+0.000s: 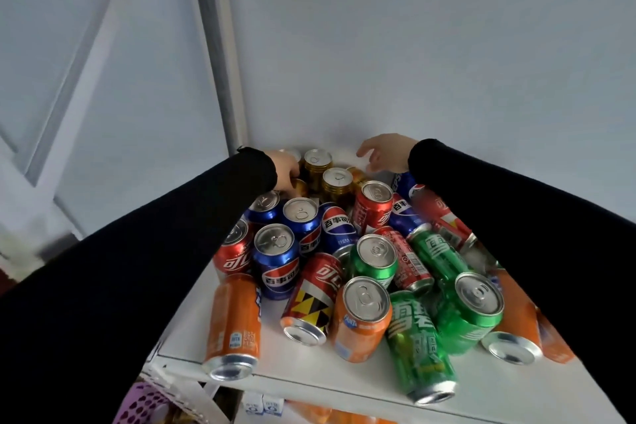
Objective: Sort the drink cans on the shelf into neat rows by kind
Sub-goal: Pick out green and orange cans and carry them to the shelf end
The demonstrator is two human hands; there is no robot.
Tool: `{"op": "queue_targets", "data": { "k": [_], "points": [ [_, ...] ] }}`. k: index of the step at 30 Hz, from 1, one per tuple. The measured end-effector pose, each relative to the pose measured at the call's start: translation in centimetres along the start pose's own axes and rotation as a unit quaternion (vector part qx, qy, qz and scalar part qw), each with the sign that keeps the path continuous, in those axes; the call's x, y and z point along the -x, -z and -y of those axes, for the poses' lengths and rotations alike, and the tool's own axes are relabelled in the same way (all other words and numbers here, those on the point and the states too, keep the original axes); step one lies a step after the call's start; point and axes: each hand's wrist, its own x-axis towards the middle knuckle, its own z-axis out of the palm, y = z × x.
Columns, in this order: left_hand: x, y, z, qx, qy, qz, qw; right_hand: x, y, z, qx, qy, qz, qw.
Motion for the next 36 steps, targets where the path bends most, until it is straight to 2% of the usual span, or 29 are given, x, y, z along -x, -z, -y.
{"op": "queue_targets", "data": {
  "k": [9,14,20,24,29,32,36],
  "points": [
    [-0.9,-0.6,0.5,0.026,0.002,0.034,0.999,-3.9,-1.2,0.2,0.055,0.021,0.136,0.989],
    [-0.9,-0.6,0.5,0.058,0.003,0.037,0.998,-4.8,-1.7,-0.4,0.022,0.015,0.158,0.987],
    [0.0,-0.5,0.4,0.068,-0.025,-0.026,0.997,-3.9,-1.6,-0.2,0.063,0.046,0.072,0.994],
    [1.0,-0.7,0.2,0.035,-0.049,-0.115,0.991,-3.1,-2.2,-0.4,0.087,0.063,-0.015,0.994],
    [0.9,-1.9,0.7,0.039,-0.047,-0.211,0.976,-2.0,-2.5,-0.9,0.048,0.043,-0.108,0.992],
    [1.0,-2.1,0.5,0.045,-0.035,-0.216,0.975,-1.4,-3.0,-1.4,0.072,0.022,-0.111,0.991],
    [1.1,-2.0,0.5,0.064,-0.008,-0.196,0.978,-0.9,-3.2,-1.4,0.049,0.009,-0.117,0.992]
  ]
}}
